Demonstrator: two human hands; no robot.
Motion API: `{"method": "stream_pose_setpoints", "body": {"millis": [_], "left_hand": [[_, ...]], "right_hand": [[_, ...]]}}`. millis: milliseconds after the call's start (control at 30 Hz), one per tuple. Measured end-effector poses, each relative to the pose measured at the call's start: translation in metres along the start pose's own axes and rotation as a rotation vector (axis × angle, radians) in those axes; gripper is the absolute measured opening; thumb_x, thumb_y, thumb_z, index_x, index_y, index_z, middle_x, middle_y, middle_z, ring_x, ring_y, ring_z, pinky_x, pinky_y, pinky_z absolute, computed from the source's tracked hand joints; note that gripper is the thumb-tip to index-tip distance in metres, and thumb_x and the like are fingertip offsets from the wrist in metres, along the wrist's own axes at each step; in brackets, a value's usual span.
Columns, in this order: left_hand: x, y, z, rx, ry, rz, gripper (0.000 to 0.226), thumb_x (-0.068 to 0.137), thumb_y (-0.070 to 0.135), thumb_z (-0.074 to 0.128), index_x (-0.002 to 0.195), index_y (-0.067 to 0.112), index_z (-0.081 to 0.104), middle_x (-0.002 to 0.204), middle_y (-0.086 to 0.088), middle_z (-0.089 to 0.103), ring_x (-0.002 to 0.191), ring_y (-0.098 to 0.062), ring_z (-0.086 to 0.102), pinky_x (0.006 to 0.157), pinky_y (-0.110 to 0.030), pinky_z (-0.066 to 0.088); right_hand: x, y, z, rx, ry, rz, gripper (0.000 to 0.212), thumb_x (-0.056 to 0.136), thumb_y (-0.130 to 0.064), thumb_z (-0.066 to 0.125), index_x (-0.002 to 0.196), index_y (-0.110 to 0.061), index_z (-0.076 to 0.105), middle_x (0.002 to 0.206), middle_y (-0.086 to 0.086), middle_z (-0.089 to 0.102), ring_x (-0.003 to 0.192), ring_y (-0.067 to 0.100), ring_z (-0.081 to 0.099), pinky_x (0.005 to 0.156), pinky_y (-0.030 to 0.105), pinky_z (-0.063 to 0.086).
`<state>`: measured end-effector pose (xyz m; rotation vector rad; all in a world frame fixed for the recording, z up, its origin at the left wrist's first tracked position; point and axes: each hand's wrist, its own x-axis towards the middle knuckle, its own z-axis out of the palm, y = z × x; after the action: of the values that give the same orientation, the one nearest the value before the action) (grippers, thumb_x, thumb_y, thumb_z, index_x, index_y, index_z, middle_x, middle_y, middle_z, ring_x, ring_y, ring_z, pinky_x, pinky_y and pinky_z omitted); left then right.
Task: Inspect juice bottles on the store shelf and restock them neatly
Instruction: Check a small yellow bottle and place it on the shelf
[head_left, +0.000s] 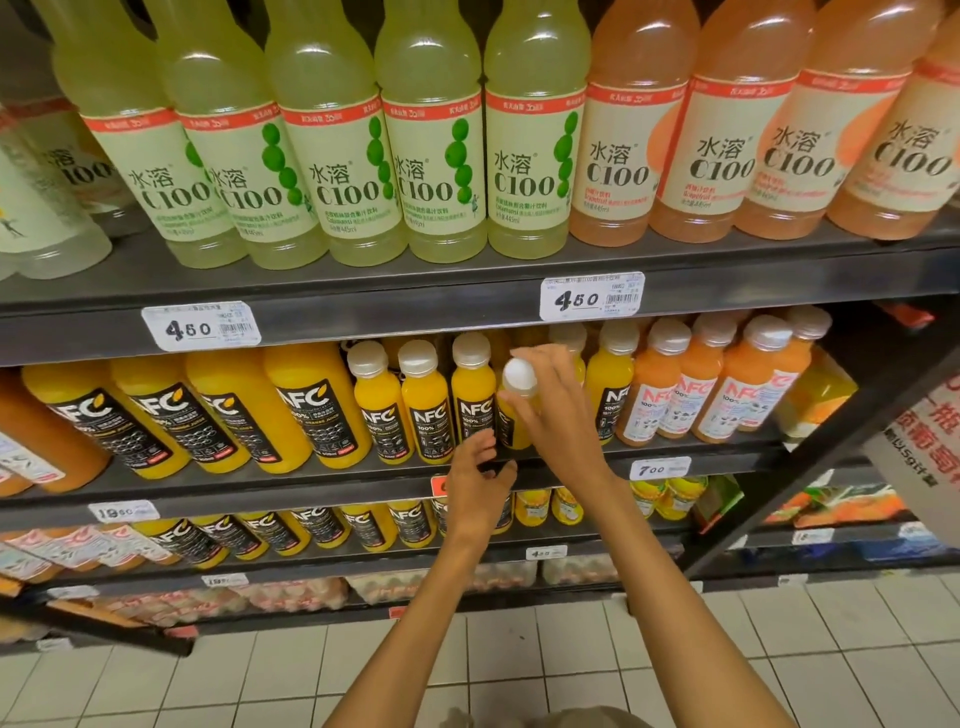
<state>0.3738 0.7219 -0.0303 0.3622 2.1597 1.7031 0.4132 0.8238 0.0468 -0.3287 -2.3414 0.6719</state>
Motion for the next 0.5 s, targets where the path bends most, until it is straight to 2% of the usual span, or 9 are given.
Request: {"method": "stream_pose_setpoints", "body": {"millis": [67,133,167,267,333,400,500], "left_hand": [[-0.003,-0.001,-0.002,-0.011,-0.056,0.024,0.059,0.082,0.003,0.069,0.134,0.012,0.043,0.131,-0.002,0.048,0.119,-0.012,0.047,0.097,-0.026,0.045],[-0.008,-0.001,-0.004,-0.003,-0.103,0.049,0.065,0.080,0.010,0.072,0.136,0.013,0.040,0.136,-0.002,0.043,0.125,-0.013,0.042,0.104,-0.036,0.042],[-0.010,-0.001,-0.006,0.007,-0.122,0.063,0.067,0.079,0.014,0.074,0.137,0.014,0.040,0.137,0.000,0.042,0.126,-0.012,0.041,0.103,-0.033,0.043],[-0.020,0.007,-0.018,-0.047,-0.296,0.076,0.066,0.075,0.029,0.076,0.132,0.026,0.044,0.131,0.011,0.050,0.121,-0.003,0.046,0.088,-0.010,0.046],[-0.033,0.022,-0.028,-0.066,-0.457,0.035,0.055,0.067,0.047,0.074,0.117,0.041,0.053,0.119,0.020,0.061,0.115,-0.001,0.055,0.081,-0.008,0.047],[-0.045,0.036,-0.035,-0.088,-0.542,-0.019,0.047,0.061,0.057,0.071,0.104,0.043,0.059,0.109,0.019,0.068,0.109,-0.004,0.060,0.085,-0.017,0.048],[-0.062,0.055,-0.037,-0.248,-0.647,-0.120,0.055,0.057,0.059,0.076,0.104,0.034,0.063,0.104,0.008,0.072,0.101,-0.014,0.067,0.094,-0.036,0.049]], "right_hand": [[-0.007,-0.004,-0.007,0.151,0.015,0.031,0.034,0.086,-0.008,0.067,0.118,-0.003,0.058,0.118,0.013,0.051,0.105,0.017,0.050,0.082,0.011,0.036],[-0.011,-0.008,-0.016,0.263,0.093,0.063,0.030,0.086,-0.006,0.067,0.115,-0.004,0.061,0.117,0.009,0.052,0.106,0.017,0.053,0.086,0.016,0.040],[-0.012,-0.010,-0.022,0.345,0.129,0.098,0.030,0.085,-0.006,0.068,0.114,-0.006,0.061,0.116,0.007,0.054,0.107,0.017,0.054,0.088,0.018,0.042],[-0.013,-0.018,-0.042,0.708,0.152,0.294,0.030,0.086,-0.007,0.068,0.114,-0.013,0.061,0.110,0.000,0.066,0.103,0.015,0.063,0.086,0.025,0.051],[-0.014,-0.021,-0.052,0.891,0.154,0.374,0.029,0.086,-0.010,0.068,0.114,-0.015,0.063,0.101,-0.009,0.072,0.097,0.008,0.067,0.079,0.021,0.053],[-0.016,-0.021,-0.055,1.042,0.156,0.420,0.032,0.085,-0.021,0.068,0.116,-0.018,0.062,0.108,-0.007,0.072,0.101,0.012,0.067,0.082,0.026,0.055],[-0.017,-0.020,-0.053,1.385,0.131,0.506,0.043,0.086,-0.029,0.060,0.126,-0.014,0.054,0.116,0.003,0.069,0.097,0.017,0.068,0.080,0.031,0.057]]}}
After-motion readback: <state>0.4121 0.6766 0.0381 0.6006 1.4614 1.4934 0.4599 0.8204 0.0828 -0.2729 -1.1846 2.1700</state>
